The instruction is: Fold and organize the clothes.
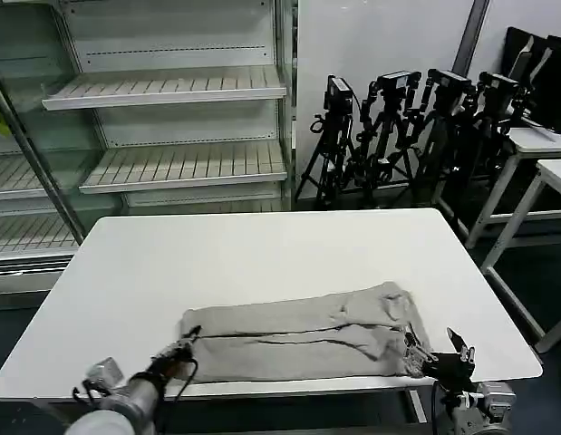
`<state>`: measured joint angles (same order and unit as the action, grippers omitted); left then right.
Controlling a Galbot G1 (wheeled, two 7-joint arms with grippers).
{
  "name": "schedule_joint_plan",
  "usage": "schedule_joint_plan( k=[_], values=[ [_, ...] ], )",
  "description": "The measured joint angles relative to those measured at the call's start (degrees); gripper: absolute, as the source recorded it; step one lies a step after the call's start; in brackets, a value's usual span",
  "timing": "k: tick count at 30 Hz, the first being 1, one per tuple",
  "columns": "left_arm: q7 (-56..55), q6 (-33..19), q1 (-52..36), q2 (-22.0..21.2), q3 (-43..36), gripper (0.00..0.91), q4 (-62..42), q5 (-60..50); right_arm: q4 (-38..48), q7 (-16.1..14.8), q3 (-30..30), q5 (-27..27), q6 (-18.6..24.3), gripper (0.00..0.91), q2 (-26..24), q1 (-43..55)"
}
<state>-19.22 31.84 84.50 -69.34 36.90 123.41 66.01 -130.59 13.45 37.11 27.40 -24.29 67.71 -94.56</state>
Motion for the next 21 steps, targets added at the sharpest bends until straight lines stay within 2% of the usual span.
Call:
schedule_joint_plan(
  k=[8,13,17,21],
  values=[
    [0.6,0.8,-1.6,6.3,12.5,0.03,-5.6,12.5,0.7,0.0,-0.1,0.5,0.0,0.907,-0.6,0.8],
    [0.1,1.0,-2.7,9.5,17.6,0.02,-8.3,19.3,0.7,0.1,-0.1,0.6,-0.2,0.907,-0.6,0.8],
    [-1.2,1.1,-3.5,10.0,18.8,0.02,-7.9,24.8,0.4,0.1,0.0,0.3,-0.2,0.907,-0.5,0.3],
    [-2.8,1.0,-4.7,8.2,17.5,0.02,-5.1,28.9,0.3,0.0,0.3,-0.3,0.1,0.907,-0.5,-0.4]
  ],
)
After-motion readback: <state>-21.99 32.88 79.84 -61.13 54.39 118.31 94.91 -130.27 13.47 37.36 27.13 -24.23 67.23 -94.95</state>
